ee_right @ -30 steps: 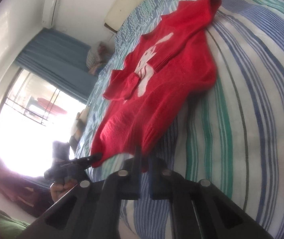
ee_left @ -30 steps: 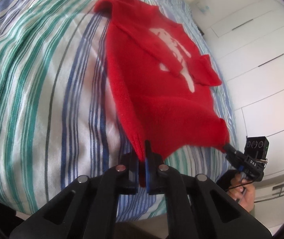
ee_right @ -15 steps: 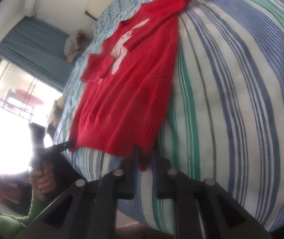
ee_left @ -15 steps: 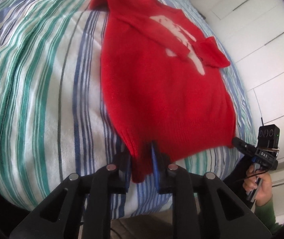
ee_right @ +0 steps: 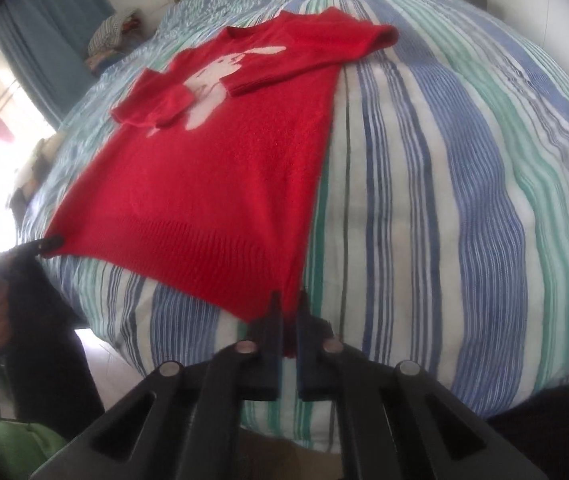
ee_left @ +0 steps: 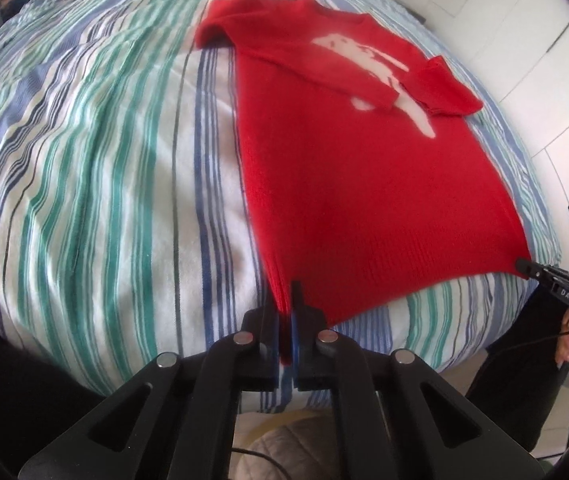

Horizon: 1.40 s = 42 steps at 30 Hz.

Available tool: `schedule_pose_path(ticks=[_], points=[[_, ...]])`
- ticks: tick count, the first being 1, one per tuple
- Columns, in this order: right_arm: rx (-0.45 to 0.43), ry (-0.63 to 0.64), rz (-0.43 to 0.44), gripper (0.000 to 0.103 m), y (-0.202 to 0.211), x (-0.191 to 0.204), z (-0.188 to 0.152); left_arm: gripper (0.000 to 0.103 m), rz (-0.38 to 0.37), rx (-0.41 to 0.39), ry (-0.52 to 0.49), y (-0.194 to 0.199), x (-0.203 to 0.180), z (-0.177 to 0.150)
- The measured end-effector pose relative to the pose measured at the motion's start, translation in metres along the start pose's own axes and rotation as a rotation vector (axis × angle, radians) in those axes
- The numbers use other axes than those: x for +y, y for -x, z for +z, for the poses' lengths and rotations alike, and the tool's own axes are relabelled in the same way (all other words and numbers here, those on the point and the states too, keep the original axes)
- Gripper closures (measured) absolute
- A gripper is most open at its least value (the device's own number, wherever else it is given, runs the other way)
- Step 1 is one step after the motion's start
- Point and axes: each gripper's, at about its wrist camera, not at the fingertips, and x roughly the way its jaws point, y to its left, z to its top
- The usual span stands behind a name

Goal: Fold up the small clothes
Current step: 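Pull the hem with both grippers to straighten the sweater, then release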

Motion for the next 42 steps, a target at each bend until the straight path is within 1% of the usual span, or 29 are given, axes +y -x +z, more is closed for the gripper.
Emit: schedule_pose_path(ticks=[3,5,7,10,13,33,42], points=[[0.028,-0.021,-0.022,0.099,-0.016,-0.004,-0.004,0.101,0.029,0.017,0.004,-0.018,0.002,-0.001],[0.042,-0.029,-0.025,0.1,-0.03,-0.009,-0.006,0.101,0.047,0.008,-0.005,-0.022,0.0,-0.002],[0.039,-0.04,-0.022,0.1,-0.037,-0.013,-0.007,0.101,0.067,-0.002,-0.02,-0.022,-0.001,-0.003],[0.03,-0.037,-0.027,0.1,-0.036,-0.013,-0.007,0.1,0.08,-0.007,-0.026,-0.027,-0.005,-0.004],[0.024,-0.051,-0.013,0.1,-0.037,-0.015,-0.008,0.1,0.081,-0.007,-0.017,-0.029,-0.005,-0.003],[0.009,-0.081,0.004,0.1,-0.036,-0.017,-0.01,0.1,0.105,-0.02,-0.039,-0.031,-0.01,-0.005],[0.01,-0.094,0.012,0.101,-0.036,-0.021,-0.01,0.1,0.137,-0.031,-0.067,-0.033,-0.015,-0.005]])
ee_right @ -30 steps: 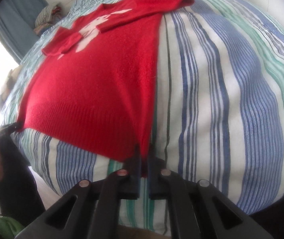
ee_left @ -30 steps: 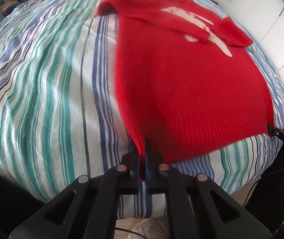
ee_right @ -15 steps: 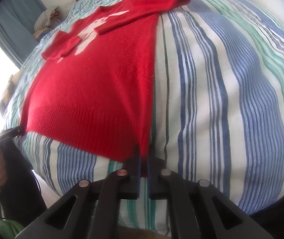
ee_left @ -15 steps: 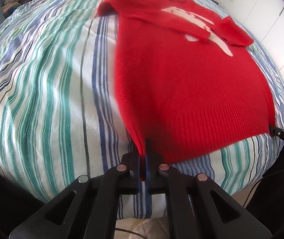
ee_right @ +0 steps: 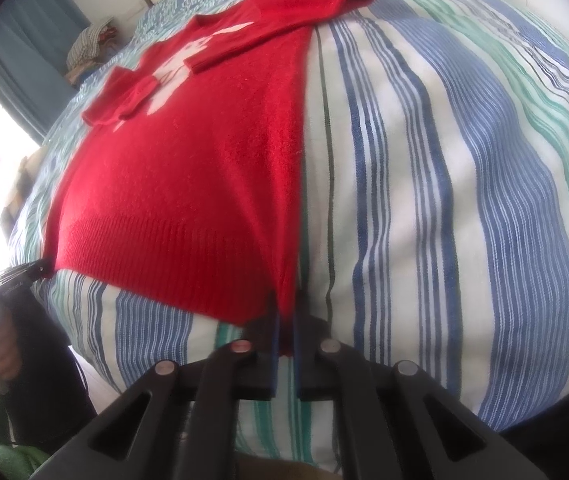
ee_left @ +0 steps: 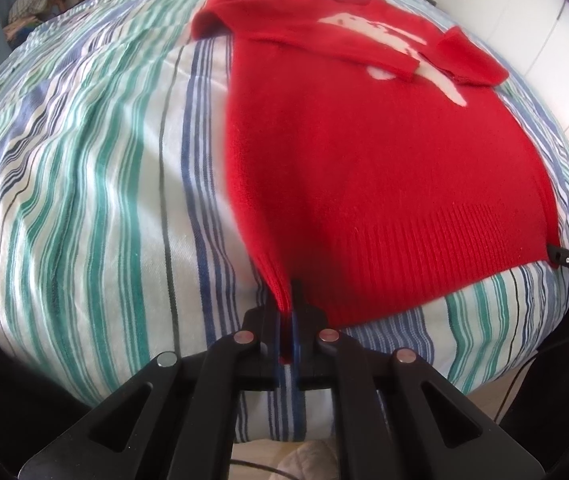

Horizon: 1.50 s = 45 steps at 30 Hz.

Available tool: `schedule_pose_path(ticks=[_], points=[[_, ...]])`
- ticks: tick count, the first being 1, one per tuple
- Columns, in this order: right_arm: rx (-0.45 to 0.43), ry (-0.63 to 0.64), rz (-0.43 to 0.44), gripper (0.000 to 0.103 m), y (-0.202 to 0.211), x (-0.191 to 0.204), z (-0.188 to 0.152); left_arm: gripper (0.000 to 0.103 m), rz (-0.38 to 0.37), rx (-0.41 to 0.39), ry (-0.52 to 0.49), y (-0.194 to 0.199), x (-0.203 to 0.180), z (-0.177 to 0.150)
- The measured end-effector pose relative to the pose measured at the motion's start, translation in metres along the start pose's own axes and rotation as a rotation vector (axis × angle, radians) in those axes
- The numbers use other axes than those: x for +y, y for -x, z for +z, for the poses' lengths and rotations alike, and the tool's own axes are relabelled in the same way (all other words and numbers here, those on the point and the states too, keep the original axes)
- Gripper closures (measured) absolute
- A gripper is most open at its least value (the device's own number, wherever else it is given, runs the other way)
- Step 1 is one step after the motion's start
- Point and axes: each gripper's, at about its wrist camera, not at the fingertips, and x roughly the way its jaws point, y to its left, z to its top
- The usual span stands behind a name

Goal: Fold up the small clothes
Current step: 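Pull the hem with both grippers to straighten the sweater, then release, then grasp a sweater sleeve with the right gripper and pull it outward, then release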

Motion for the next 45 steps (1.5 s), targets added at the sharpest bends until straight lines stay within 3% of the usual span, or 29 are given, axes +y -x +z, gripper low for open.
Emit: schedule_pose_path(ticks=[17,27,29,32,34,35,38,42,44,45], points=[[-0.004,-0.027,0.022,0.1,0.001,-0.005,0.0,0.099,0.01,-0.004,-0.021,-0.001,-0.001,0.0],[-0.006,-0.07,0.043,0.099,0.006,-0.009,-0.003,0.095,0.004,-0.003,0.022,0.005,0.003,-0.003],[0.001,-0.071,0.034,0.098,0.009,-0.008,-0.004,0.09,0.004,0.001,0.033,0.009,0.005,-0.006],[0.014,-0.068,0.008,0.092,0.015,-0.007,-0.009,0.069,0.028,0.017,0.043,0.017,0.006,-0.01],[0.029,-0.075,-0.008,0.084,0.021,-0.008,-0.013,0.027,0.076,0.026,0.045,0.026,0.006,-0.013],[0.039,-0.079,-0.019,0.083,0.024,-0.01,-0.016,0.021,0.107,0.028,0.046,0.031,0.007,-0.016],[0.047,-0.04,-0.083,0.082,0.042,-0.01,-0.022,0.021,0.156,0.005,0.052,0.05,0.015,-0.026],[-0.085,0.151,-0.212,0.081,0.086,0.009,0.017,0.021,0.148,-0.103,0.13,0.083,0.037,-0.015],[-0.174,0.3,-0.26,0.07,0.098,0.032,0.052,0.02,0.164,-0.17,0.178,0.091,0.047,-0.001],[-0.215,0.38,-0.265,0.058,0.097,0.045,0.07,0.02,0.177,-0.183,0.203,0.092,0.05,0.006]])
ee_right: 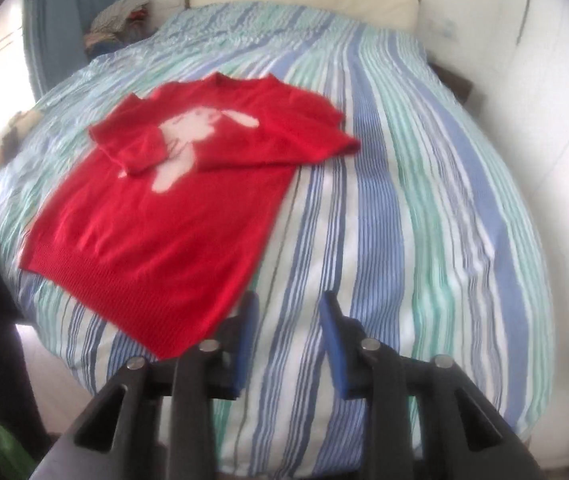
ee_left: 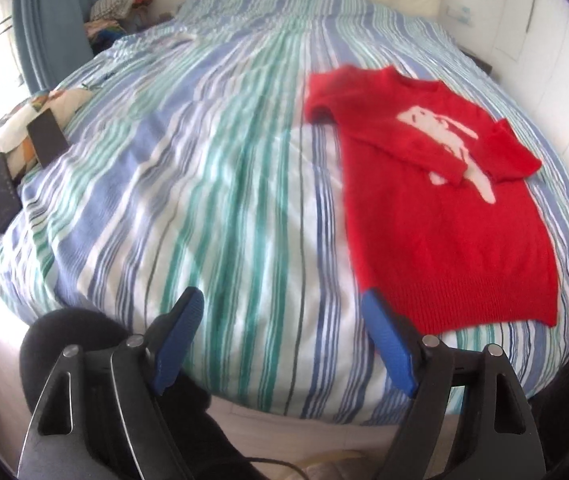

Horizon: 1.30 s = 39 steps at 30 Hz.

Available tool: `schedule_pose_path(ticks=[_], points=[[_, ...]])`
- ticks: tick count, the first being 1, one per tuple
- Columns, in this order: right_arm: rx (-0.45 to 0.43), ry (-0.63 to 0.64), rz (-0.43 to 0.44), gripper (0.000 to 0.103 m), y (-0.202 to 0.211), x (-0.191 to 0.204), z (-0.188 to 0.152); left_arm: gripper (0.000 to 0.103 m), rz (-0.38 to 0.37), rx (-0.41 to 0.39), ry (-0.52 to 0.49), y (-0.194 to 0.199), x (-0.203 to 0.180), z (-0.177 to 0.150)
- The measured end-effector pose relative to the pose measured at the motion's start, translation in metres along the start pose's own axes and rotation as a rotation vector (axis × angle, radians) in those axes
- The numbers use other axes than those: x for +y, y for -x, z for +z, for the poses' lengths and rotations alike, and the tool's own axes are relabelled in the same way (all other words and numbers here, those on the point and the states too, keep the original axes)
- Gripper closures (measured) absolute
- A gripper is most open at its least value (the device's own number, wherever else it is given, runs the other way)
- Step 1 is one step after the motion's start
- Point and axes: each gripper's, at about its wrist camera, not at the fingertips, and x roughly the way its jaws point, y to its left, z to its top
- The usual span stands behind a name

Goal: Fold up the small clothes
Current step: 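Grasp a sweater sleeve with the right gripper and pull it outward, then release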

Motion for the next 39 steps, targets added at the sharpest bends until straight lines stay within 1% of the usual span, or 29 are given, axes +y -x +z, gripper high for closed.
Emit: schedule_pose_path(ticks=[1,2,4,6,7,9,10,11,12,13,14,15,16,18,20,22,23,24,25,28,29,31,32,33,34,35,37,39], points=[[-0.044,0.073,0.012,0.051,-0.008,0.008,0.019,0.02,0.003,-0.008,0.022,0.0,0.001,0.005],[-0.074,0.137,0.037,0.05,-0.02,0.018,0.036,0.02,-0.001,-0.014,0.041,0.001,0.002,0.007],[-0.094,0.247,0.106,0.05,-0.056,0.04,0.065,0.02,-0.015,-0.016,0.067,0.002,0.0,0.008],[-0.09,0.311,0.182,0.05,-0.095,0.059,0.085,0.02,-0.017,-0.014,0.065,0.004,-0.001,0.003],[-0.08,0.335,0.197,0.05,-0.114,0.068,0.091,0.02,-0.005,-0.01,0.059,0.004,-0.001,0.0],[-0.061,0.366,0.183,0.05,-0.153,0.082,0.098,0.02,0.027,0.018,0.051,0.0,0.002,-0.006],[-0.043,0.375,0.191,0.053,-0.172,0.086,0.099,0.02,0.042,0.038,0.052,-0.004,0.005,-0.01],[-0.019,0.37,0.192,0.058,-0.187,0.085,0.1,0.02,0.054,0.054,0.057,-0.006,0.009,-0.013],[-0.02,0.333,0.198,0.085,-0.194,0.079,0.104,0.02,0.062,0.062,0.067,-0.007,0.014,-0.016],[-0.035,0.276,0.193,0.095,-0.192,0.067,0.108,0.02,0.066,0.065,0.08,-0.007,0.02,-0.019],[-0.064,0.2,0.206,0.096,-0.183,0.047,0.113,0.02,0.066,0.065,0.094,-0.007,0.025,-0.021],[-0.111,0.127,0.197,0.096,-0.17,0.023,0.117,0.02,0.063,0.063,0.109,-0.007,0.029,-0.021],[-0.152,0.059,0.17,0.096,-0.155,-0.005,0.119,0.02,0.055,0.061,0.124,-0.008,0.033,-0.022],[-0.213,-0.123,0.093,0.096,-0.128,-0.078,0.115,0.02,0.03,0.055,0.15,-0.009,0.037,-0.019],[-0.248,-0.321,-0.04,0.096,-0.105,-0.157,0.093,0.02,0.009,0.046,0.165,-0.012,0.035,-0.016],[-0.239,-0.491,-0.198,0.096,-0.09,-0.221,0.058,0.02,0.002,0.044,0.168,-0.018,0.031,-0.011],[-0.224,-0.556,-0.242,0.096,-0.087,-0.244,0.042,0.02,0.001,0.043,0.168,-0.022,0.029,-0.009],[-0.212,-0.607,-0.264,0.096,-0.085,-0.26,0.025,0.02,0.001,0.042,0.171,-0.024,0.027,-0.008],[-0.204,-0.644,-0.274,0.096,-0.086,-0.27,0.011,0.02,0.0,0.041,0.174,-0.027,0.026,-0.007],[-0.203,-0.741,-0.261,0.096,-0.094,-0.285,-0.019,0.02,-0.002,0.028,0.178,-0.033,0.024,-0.003],[-0.199,-0.766,-0.265,0.096,-0.098,-0.286,-0.026,0.02,0.003,0.019,0.177,-0.034,0.024,-0.002],[-0.157,-0.841,-0.224,0.096,-0.108,-0.296,-0.033,0.02,0.022,-0.004,0.178,-0.036,0.026,-0.003],[-0.149,-0.861,-0.22,0.096,-0.108,-0.299,-0.035,0.02,0.031,-0.014,0.18,-0.038,0.028,-0.004],[-0.117,-0.846,-0.245,0.096,-0.111,-0.298,-0.033,0.02,0.04,-0.021,0.183,-0.04,0.03,-0.006],[-0.085,-0.829,-0.252,0.096,-0.117,-0.297,-0.033,0.02,0.046,-0.021,0.188,-0.043,0.032,-0.008],[-0.059,-0.841,-0.24,0.096,-0.121,-0.298,-0.037,0.02,0.046,-0.018,0.195,-0.047,0.035,-0.01],[-0.034,-0.893,-0.211,0.096,-0.126,-0.303,-0.05,0.02,0.034,-0.015,0.207,-0.052,0.039,-0.016],[-0.026,-0.906,-0.204,0.096,-0.127,-0.304,-0.057,0.02,0.036,-0.029,0.189,-0.052,0.037,-0.018]])
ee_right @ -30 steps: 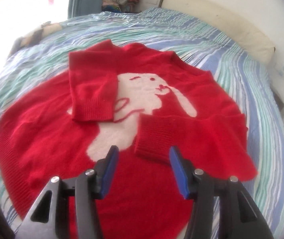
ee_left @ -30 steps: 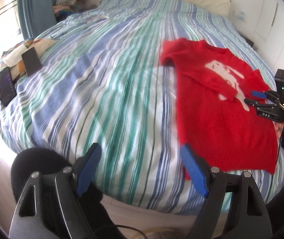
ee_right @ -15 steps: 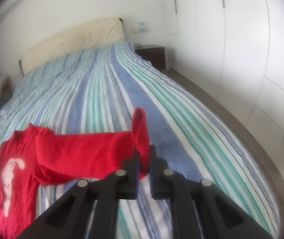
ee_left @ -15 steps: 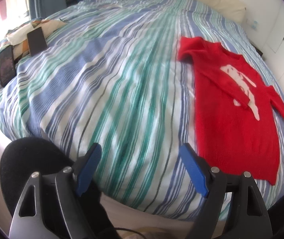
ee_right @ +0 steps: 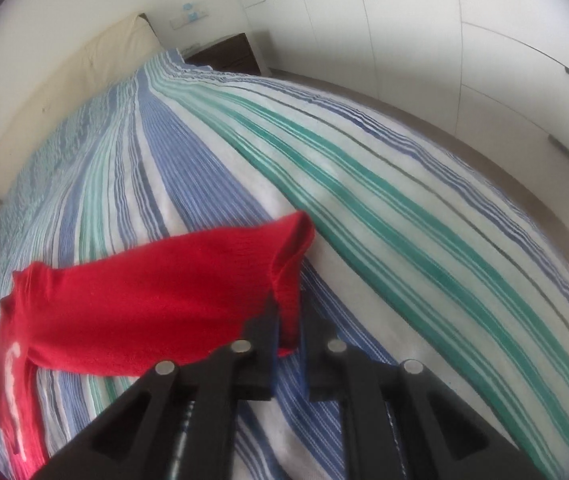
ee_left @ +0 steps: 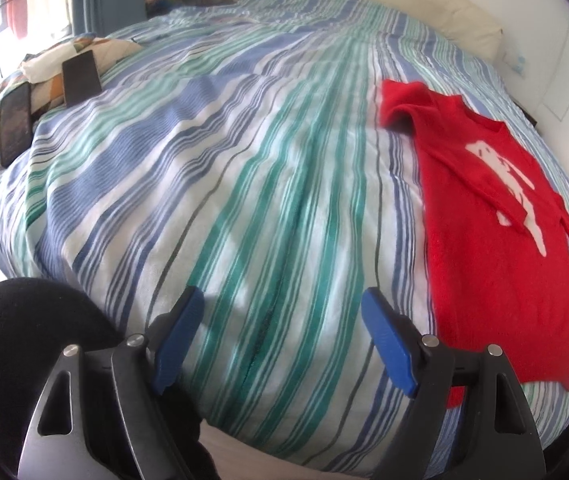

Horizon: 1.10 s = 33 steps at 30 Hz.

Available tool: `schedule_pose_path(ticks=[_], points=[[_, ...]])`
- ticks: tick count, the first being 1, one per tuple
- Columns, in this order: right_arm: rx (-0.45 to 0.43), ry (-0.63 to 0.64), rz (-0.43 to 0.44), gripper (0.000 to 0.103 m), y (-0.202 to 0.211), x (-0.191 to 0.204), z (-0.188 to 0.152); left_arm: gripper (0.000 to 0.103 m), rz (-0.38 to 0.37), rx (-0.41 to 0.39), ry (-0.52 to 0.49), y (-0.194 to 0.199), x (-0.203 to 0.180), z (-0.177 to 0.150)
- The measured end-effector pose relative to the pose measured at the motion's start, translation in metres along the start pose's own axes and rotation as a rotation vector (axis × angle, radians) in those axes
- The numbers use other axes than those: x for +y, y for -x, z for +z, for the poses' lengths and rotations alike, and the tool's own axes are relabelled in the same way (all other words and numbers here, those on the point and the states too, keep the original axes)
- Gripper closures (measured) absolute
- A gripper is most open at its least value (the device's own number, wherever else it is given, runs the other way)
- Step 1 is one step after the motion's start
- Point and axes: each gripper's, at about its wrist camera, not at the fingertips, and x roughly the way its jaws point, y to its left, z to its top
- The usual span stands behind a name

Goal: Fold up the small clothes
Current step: 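Grasp a sweater sleeve with the right gripper and pull it outward, then release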

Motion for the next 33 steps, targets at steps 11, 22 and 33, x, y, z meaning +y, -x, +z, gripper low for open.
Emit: schedule_pose_path(ticks=[11,22,33], points=[[-0.002,0.106,-0.101,0.096,-0.006,0.017,-0.005,0.02,-0.018,-0.041,-0.021,-0.001,-0.007,-0.002],[0.001,0.08,-0.088,0.095,-0.005,0.009,-0.008,0.02,-0.029,-0.05,0.011,0.001,-0.001,-0.002],[0.002,0.074,-0.083,0.095,-0.003,0.007,-0.01,0.02,-0.02,-0.047,-0.005,0.0,-0.004,-0.003]])
